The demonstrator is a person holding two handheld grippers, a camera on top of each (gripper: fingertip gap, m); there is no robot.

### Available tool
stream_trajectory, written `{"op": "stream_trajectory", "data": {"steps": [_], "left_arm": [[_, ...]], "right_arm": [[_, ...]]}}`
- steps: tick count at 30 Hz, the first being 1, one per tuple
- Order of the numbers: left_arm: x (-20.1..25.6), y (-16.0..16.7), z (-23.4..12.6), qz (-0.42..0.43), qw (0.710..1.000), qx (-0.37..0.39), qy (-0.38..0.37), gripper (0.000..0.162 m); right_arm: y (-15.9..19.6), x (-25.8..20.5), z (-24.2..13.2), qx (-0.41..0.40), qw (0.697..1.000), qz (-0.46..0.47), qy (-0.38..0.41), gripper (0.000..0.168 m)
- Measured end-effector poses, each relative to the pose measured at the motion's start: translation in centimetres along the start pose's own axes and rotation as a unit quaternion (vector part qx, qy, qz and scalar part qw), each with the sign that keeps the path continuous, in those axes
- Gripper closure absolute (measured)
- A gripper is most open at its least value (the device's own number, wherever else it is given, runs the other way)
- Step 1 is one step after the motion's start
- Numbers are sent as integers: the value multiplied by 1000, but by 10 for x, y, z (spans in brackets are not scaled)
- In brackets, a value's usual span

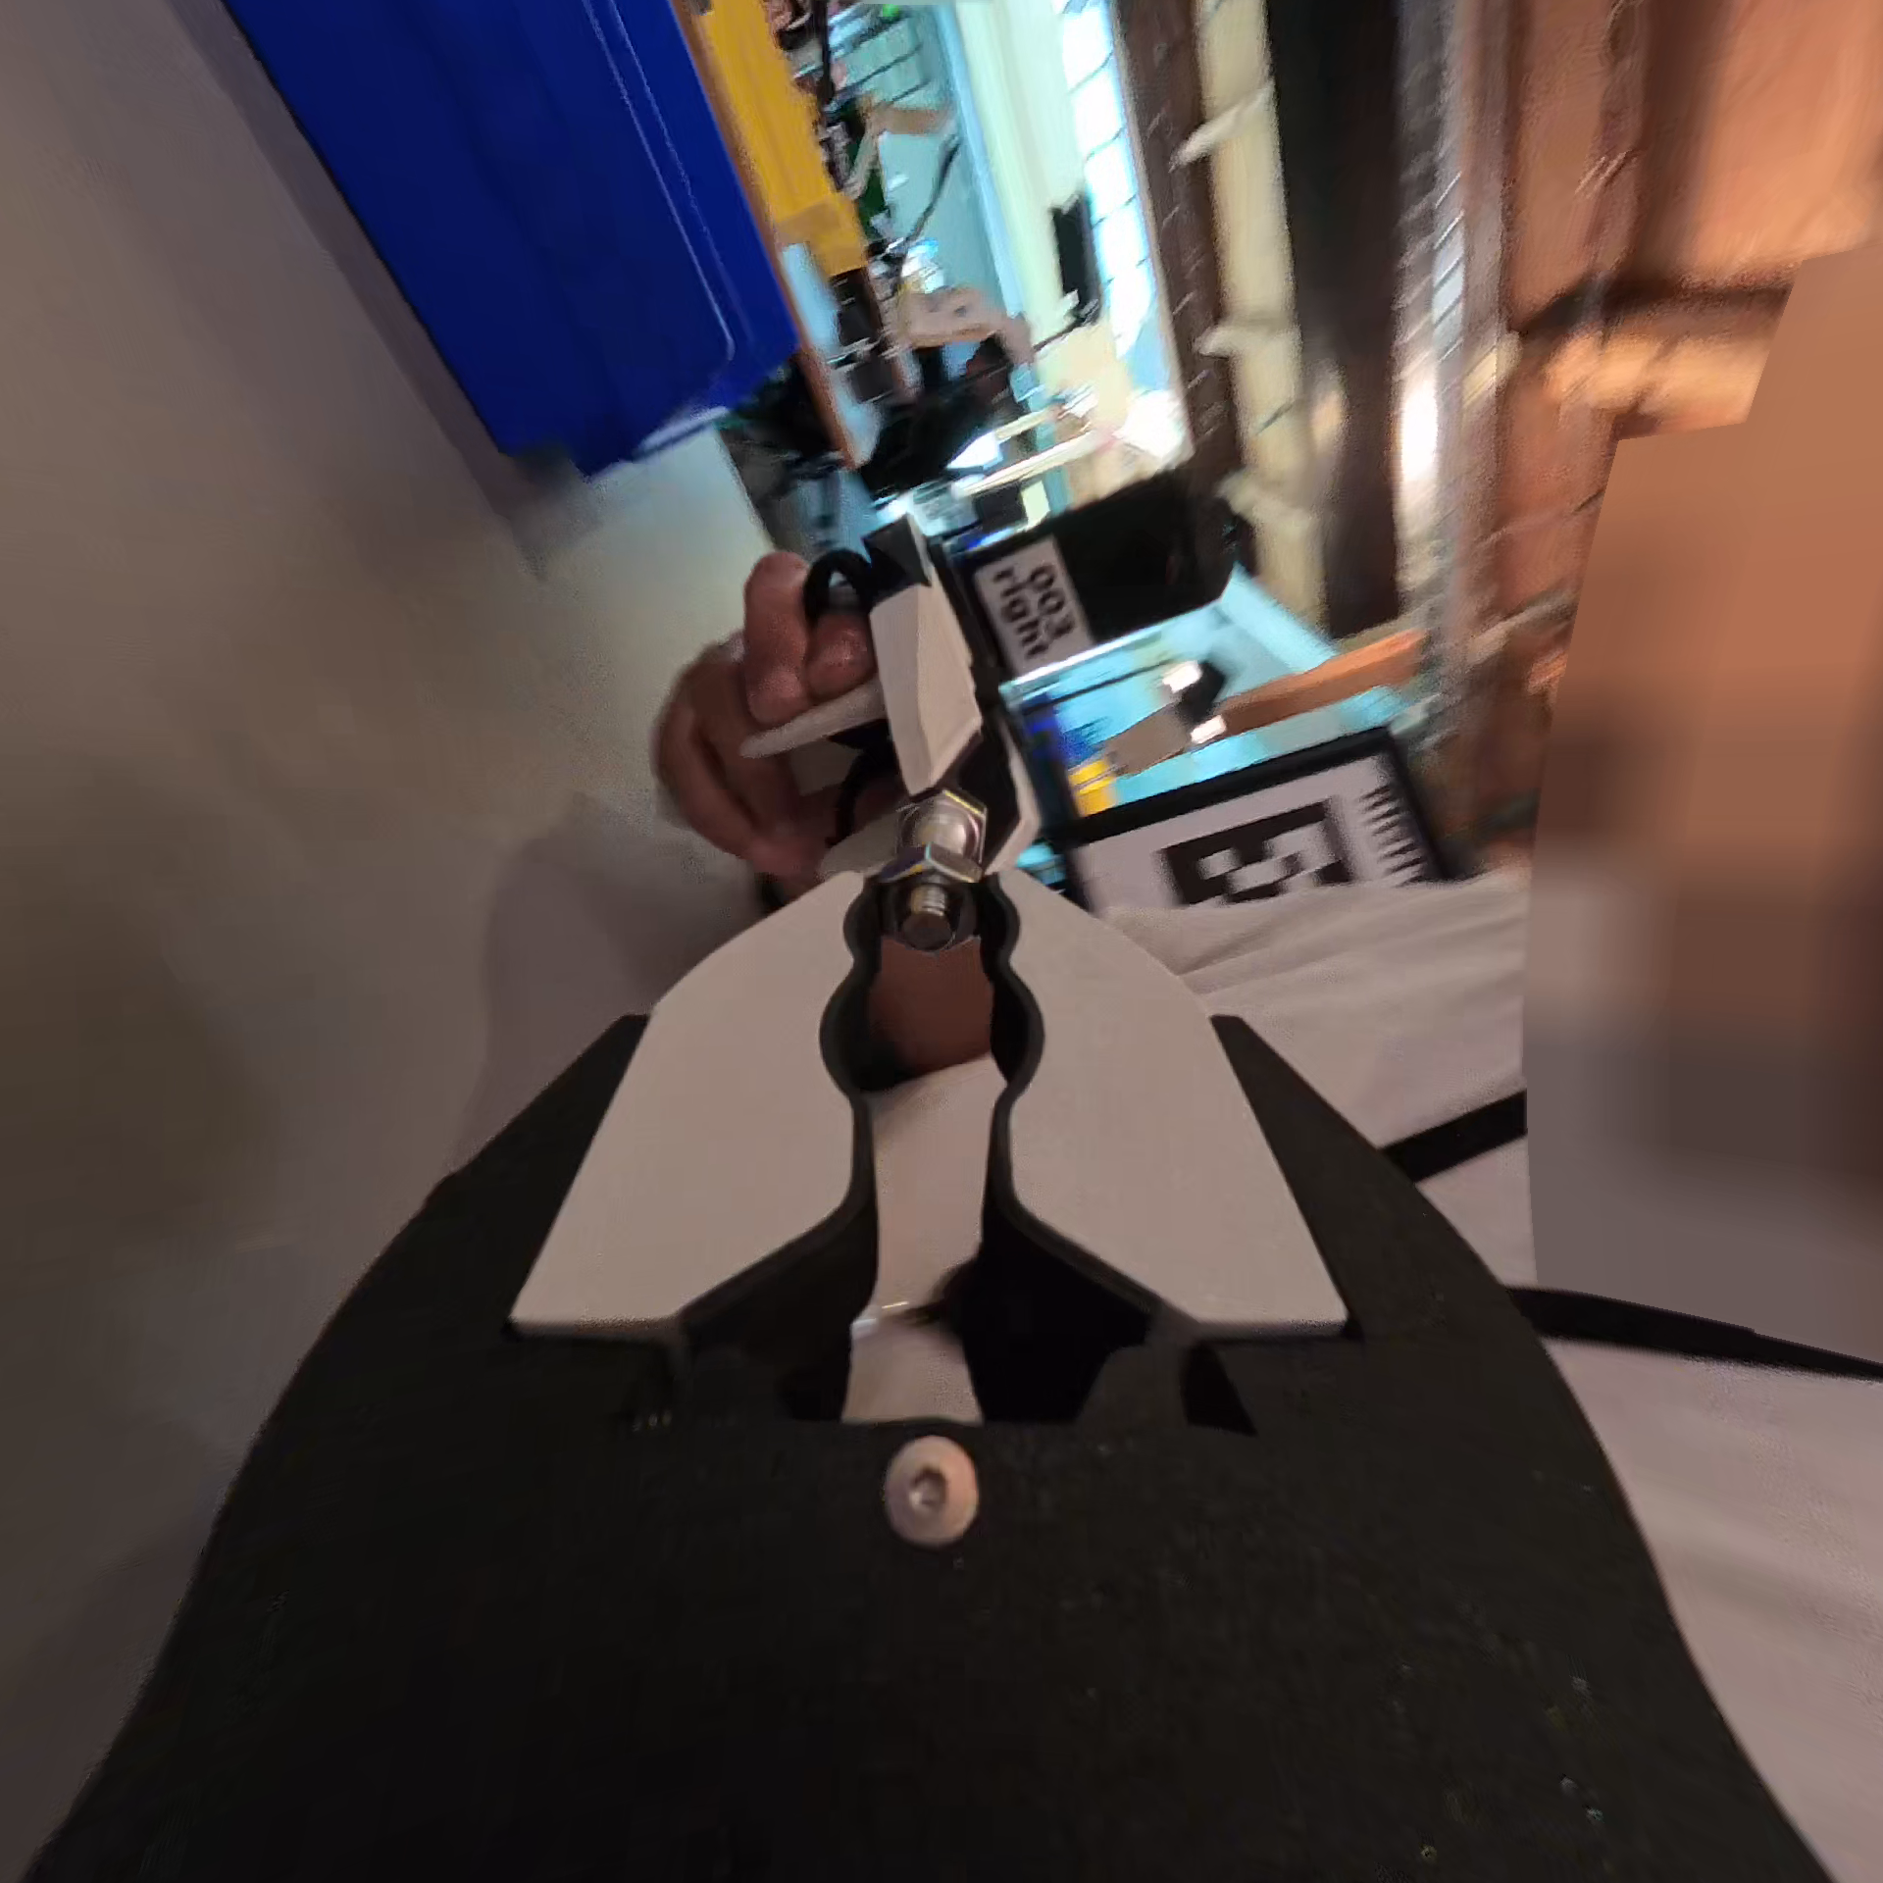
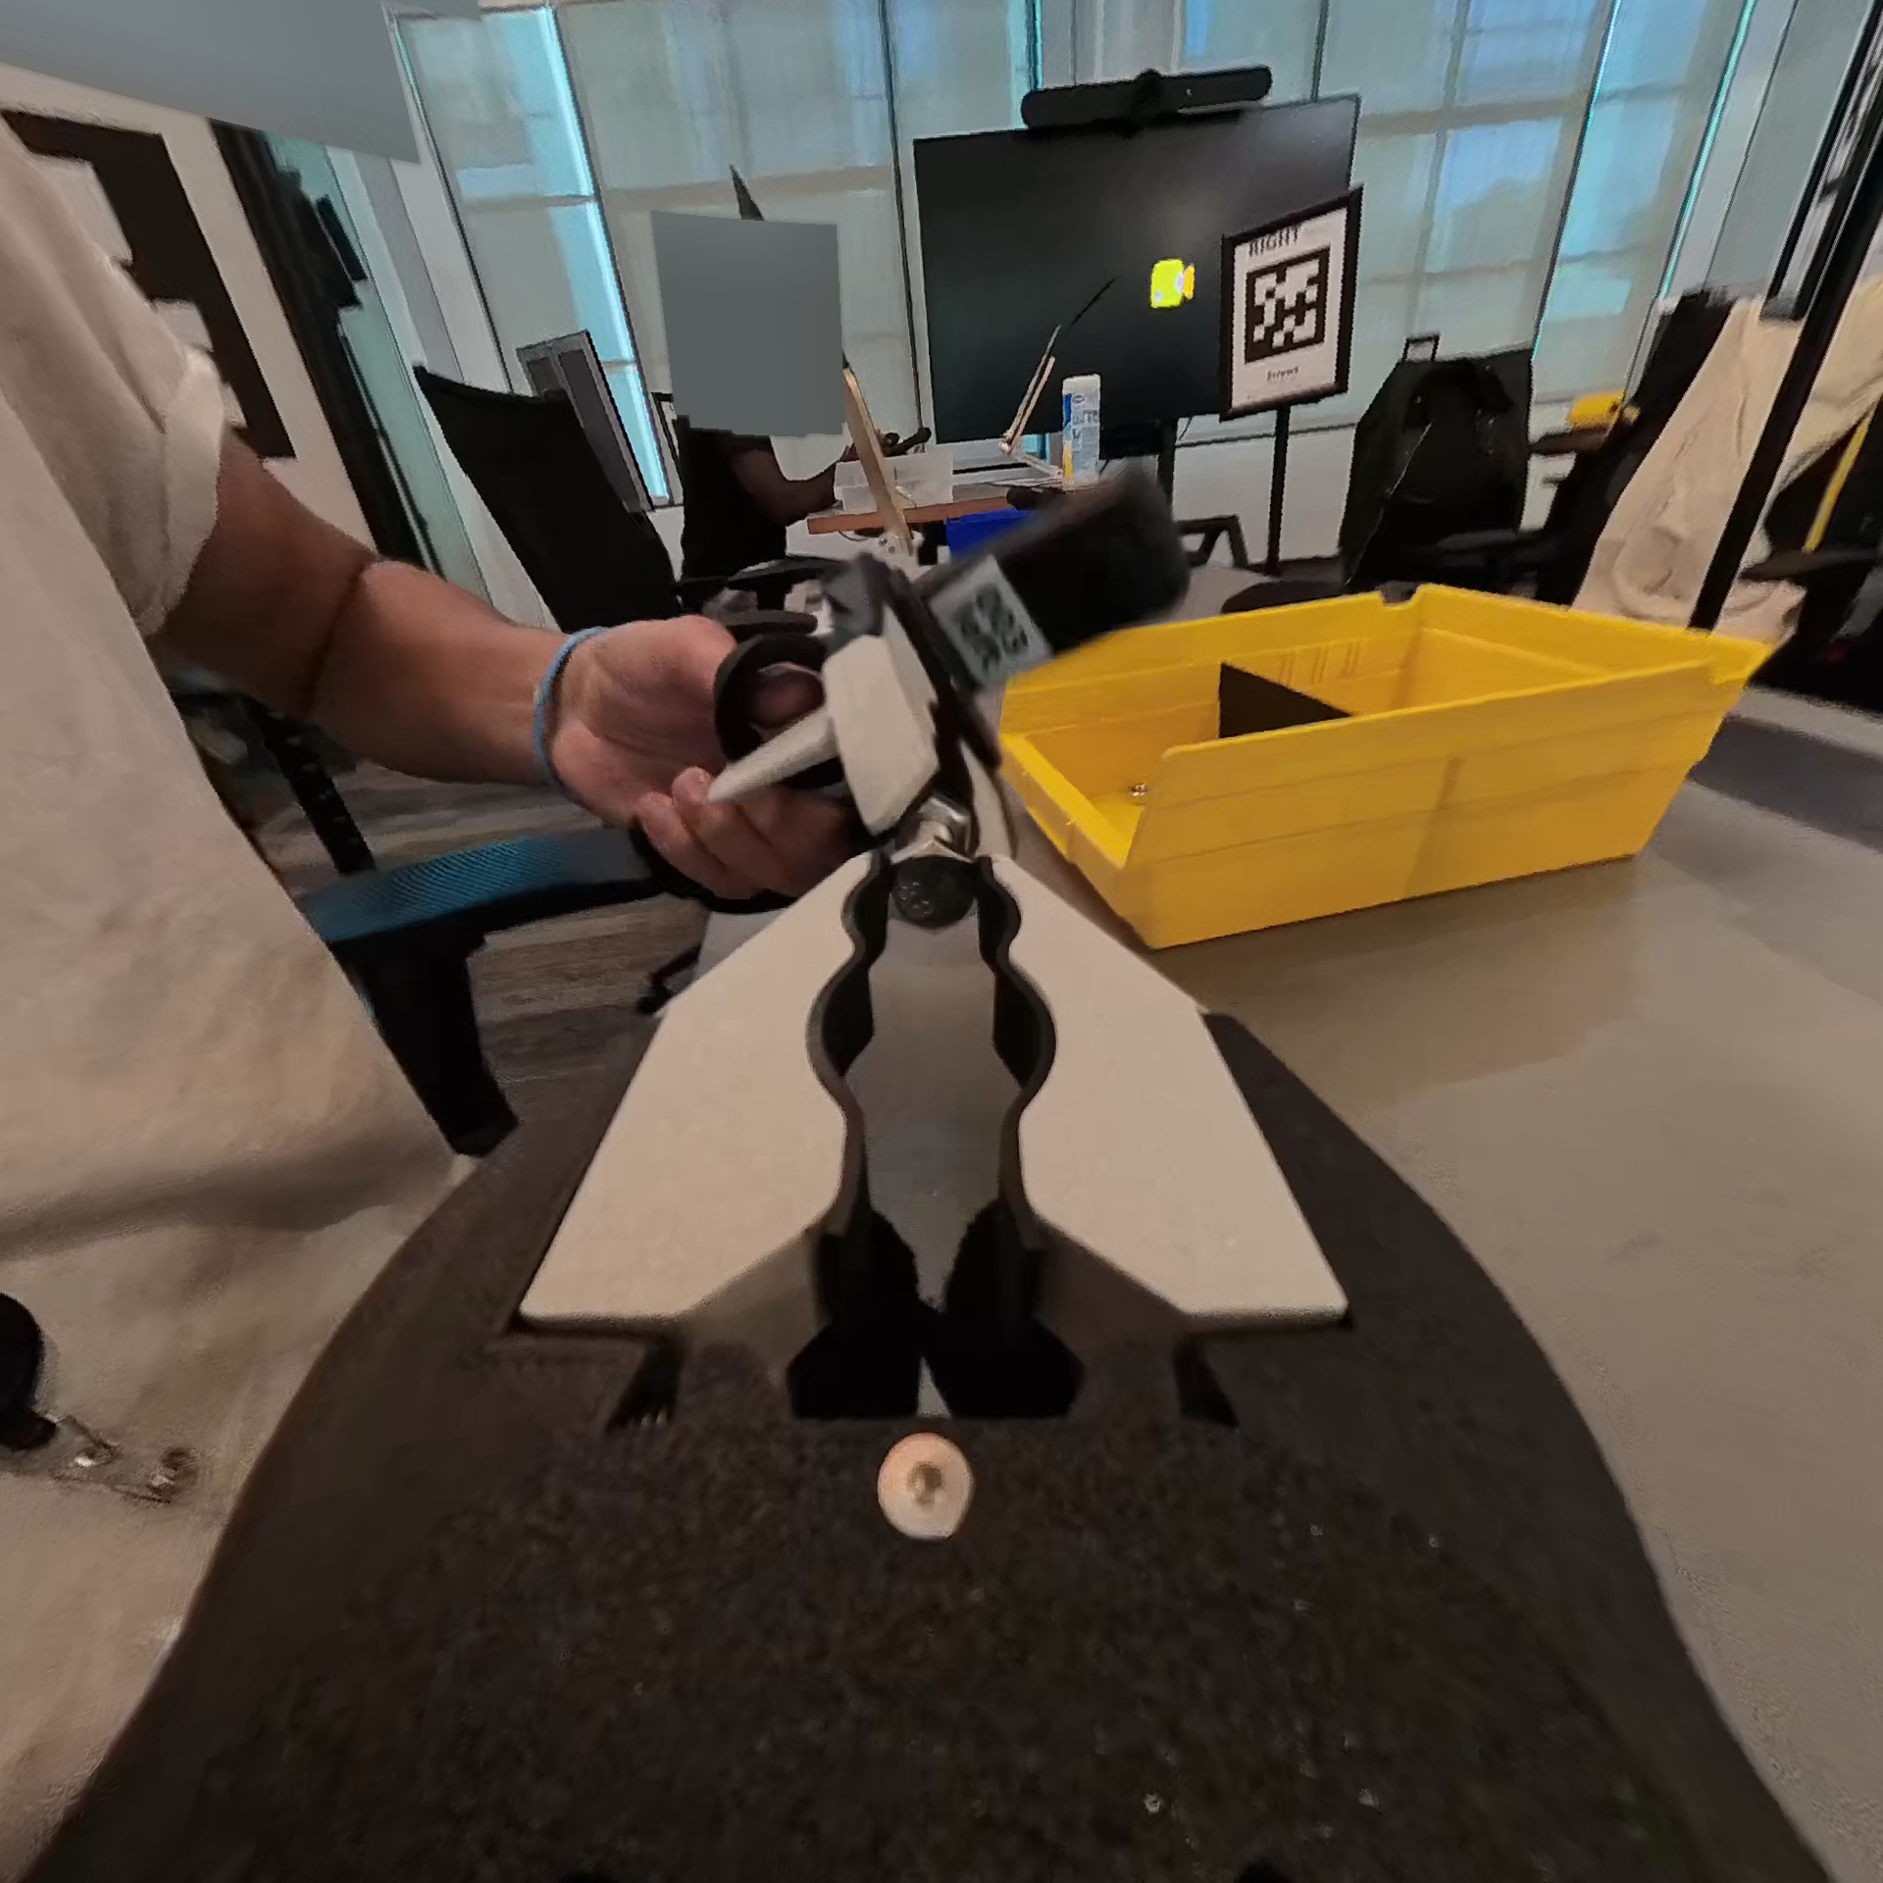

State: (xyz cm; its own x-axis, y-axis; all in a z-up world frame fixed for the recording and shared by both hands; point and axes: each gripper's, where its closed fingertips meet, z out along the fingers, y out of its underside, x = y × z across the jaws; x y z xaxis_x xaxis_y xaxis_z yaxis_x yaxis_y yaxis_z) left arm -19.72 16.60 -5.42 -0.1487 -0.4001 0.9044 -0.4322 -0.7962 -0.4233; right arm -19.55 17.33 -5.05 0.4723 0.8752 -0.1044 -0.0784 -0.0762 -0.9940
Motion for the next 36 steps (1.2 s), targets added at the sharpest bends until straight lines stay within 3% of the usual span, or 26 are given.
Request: {"op": "stream_trajectory", "data": {"steps": [3,5,6,7,10,11,12,13,15,17,18,22,24,25,27,29,31,32,34,36], "left_arm": [[-4,-3,-3,226,966,-59,-115,144],[-5,-6,-5,397,891,-110,-192,144],[-8,-8,-6,493,827,-136,-235,144],[-11,-11,-7,587,745,-159,-274,144],[-19,-22,-11,792,459,-202,-348,144],[-23,-25,-12,819,398,-207,-359,144],[-27,-26,-12,825,376,-214,-363,144],[-32,-24,-13,818,385,-226,-363,144],[-37,-20,-14,789,436,-234,-364,137],[-37,-22,-15,746,506,-210,-378,106],[-37,-21,-16,713,555,-191,-383,94],[-39,-12,-14,519,784,-58,-334,69],[-31,-10,-15,433,856,38,-279,72],[-24,-10,-18,414,872,86,-249,80],[-9,-11,-34,423,859,183,-223,105],[5,-12,-54,471,813,243,-240,115],[11,-20,-80,517,746,286,-308,104],[9,-23,-89,533,722,292,-332,108],[-4,-28,-101,515,724,285,-358,113],[-15,-32,-111,463,751,295,-366,114]], "right_arm": [[0,3,2,15,996,89,-20,152],[-5,3,2,37,986,155,-47,152],[-5,4,2,45,980,187,-58,152],[-5,5,2,50,973,215,-67,152],[0,11,2,53,955,281,-77,152],[3,14,2,50,951,295,-72,152],[7,17,3,44,949,305,-68,152],[10,19,2,37,948,311,-63,152],[11,21,1,34,950,306,-54,152],[6,23,-3,46,952,299,-53,152],[4,25,-7,49,953,294,-47,152],[-10,42,-28,60,970,236,7,152],[-29,52,-48,54,981,182,48,152],[-38,61,-64,39,984,153,84,152],[-49,92,-111,-19,976,102,190,152],[-49,136,-177,-104,939,70,321,152],[-32,176,-244,-214,882,90,410,152],[-23,196,-271,-259,854,100,439,152],[0,231,-305,-321,816,137,461,152],[24,256,-308,-340,812,199,431,152]]}}
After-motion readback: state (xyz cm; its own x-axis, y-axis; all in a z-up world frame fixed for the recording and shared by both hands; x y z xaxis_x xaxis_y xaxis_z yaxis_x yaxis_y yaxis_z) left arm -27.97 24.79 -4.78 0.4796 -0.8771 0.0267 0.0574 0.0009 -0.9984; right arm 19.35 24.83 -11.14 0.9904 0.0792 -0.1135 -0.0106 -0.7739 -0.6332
